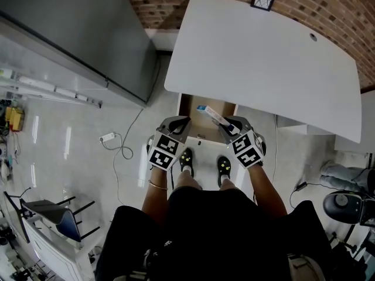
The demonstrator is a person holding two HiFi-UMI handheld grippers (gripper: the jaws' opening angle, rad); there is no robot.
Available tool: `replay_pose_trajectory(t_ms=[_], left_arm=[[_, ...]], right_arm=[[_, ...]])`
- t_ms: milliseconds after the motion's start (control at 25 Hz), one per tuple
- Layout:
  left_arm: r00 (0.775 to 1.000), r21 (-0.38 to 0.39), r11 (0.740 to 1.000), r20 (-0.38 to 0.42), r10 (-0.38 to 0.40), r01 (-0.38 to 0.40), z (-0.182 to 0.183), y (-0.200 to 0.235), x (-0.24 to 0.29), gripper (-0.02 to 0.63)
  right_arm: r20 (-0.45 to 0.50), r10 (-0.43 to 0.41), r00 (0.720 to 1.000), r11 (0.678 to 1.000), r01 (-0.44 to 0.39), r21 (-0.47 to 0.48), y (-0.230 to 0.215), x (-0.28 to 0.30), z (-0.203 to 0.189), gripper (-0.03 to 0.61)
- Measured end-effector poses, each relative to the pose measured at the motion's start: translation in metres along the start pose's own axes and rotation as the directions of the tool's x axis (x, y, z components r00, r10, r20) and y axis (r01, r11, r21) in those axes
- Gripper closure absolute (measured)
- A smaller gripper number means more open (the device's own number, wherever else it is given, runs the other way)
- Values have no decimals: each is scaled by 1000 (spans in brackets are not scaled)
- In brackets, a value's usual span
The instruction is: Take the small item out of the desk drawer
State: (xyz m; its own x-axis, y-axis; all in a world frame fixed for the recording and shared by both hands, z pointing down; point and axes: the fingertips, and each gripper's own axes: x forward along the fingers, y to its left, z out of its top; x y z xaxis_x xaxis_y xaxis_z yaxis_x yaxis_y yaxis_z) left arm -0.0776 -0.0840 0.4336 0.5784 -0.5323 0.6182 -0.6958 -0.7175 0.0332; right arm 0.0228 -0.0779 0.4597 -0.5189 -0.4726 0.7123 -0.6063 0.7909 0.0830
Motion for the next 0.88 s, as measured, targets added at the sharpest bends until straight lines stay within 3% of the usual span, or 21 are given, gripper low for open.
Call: replay_pose_trajectory(t_ms=[320, 880], left_arm=[[996, -52, 998, 91, -15, 19, 21, -1, -14, 614], [991, 20, 1000, 131, -16, 14, 50, -6, -29, 614]], right_arm=[[31, -14, 999, 1000, 14, 7, -3, -14, 10, 471], [91, -32, 995, 998, 28, 49, -12, -47, 24, 471]])
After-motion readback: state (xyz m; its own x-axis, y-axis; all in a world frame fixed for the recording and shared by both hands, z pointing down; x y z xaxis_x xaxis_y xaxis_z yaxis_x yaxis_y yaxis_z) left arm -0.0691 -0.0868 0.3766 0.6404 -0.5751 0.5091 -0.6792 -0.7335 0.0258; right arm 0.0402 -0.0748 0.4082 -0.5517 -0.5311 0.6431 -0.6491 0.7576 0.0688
